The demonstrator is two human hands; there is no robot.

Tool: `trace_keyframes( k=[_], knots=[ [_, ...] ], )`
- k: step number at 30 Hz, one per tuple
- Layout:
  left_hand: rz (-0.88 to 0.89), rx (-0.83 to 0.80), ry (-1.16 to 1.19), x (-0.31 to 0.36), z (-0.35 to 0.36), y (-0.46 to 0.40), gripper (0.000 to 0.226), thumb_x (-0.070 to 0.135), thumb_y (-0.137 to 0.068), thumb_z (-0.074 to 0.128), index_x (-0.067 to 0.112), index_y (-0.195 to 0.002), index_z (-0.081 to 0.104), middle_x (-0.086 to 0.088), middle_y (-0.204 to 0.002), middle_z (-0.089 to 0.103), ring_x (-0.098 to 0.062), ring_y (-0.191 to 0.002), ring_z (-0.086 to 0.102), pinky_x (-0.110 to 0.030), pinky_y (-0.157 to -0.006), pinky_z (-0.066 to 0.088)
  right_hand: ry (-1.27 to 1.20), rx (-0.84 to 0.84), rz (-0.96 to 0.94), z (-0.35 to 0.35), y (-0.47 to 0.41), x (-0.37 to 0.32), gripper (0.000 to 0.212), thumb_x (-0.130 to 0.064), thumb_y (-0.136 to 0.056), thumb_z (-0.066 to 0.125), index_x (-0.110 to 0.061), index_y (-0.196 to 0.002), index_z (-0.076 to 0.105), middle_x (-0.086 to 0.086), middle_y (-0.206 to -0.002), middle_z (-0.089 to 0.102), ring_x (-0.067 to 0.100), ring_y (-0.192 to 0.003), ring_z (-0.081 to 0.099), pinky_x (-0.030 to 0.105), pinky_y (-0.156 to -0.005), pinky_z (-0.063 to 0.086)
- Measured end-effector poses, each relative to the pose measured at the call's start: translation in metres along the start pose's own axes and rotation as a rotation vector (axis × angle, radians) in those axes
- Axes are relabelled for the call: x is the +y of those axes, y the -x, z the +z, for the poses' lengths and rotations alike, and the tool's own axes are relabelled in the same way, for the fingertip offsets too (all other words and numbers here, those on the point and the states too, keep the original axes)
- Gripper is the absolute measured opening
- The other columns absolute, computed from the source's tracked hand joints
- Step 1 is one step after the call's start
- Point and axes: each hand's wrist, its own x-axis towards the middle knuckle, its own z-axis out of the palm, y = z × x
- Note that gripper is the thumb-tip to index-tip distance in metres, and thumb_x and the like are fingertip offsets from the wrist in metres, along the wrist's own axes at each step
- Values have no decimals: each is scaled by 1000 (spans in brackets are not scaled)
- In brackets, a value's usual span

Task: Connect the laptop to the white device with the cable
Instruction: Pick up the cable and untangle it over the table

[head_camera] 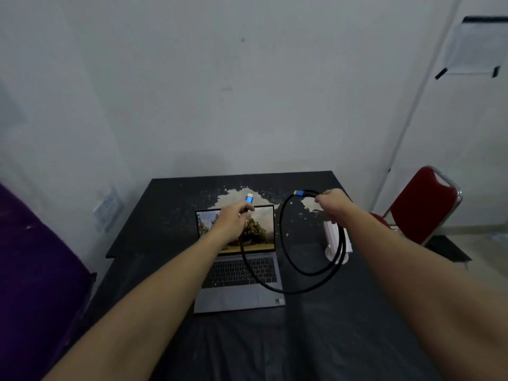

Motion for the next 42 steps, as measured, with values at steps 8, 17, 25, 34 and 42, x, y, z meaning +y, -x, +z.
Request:
trace_keyframes(
  k=[8, 17, 25, 34, 42],
  knots=[
    [-25, 158, 45, 1, -68, -69, 14, 8, -100, 52, 20, -95, 55, -10, -93, 63, -22, -70, 64, -31, -61, 51, -94, 78, -180, -11, -39, -87, 16, -20, -93, 52, -11, -86, 64, 3, -64, 49, 19, -57, 45, 29, -52, 32],
    [-88, 308, -37, -4, -112, -170, 20, 6, -101, 49, 20, -90, 59, -8, -104, 64, -23, -83, 64, -27, -64, 46, -146, -4, -406, 5, -133, -153, 18, -27, -97, 55, -17, -98, 69, -3, -64, 49, 14, -58, 44, 29, -55, 33],
    [-74, 385, -43, -47, -141, -239, 24, 5, -101, 47, 19, -107, 65, -6, -102, 62, -14, -81, 63, -20, -61, 46, -12, -89, -634, 47, -190, -208, 17, -23, -93, 55, -18, -88, 71, -5, -62, 50, 12, -57, 44, 27, -54, 34],
    [-255, 102, 28, -157, -103, -282, 40, 14, -100, 54, 18, -140, 50, -10, -140, 52, -19, -107, 55, -22, -77, 45, 493, -159, -724, 149, -246, -206, 29, -40, -84, 45, -26, -91, 70, -1, -85, 67, 22, -86, 55, 37, -85, 29],
    [-457, -140, 145, -235, -57, -284, 52, -2, -97, 48, 15, -146, 43, -11, -144, 47, -21, -108, 53, -32, -80, 44, 665, -328, -623, 229, -277, -172, 24, -38, -91, 51, -26, -93, 72, -5, -77, 63, 22, -86, 55, 37, -84, 27]
  ],
)
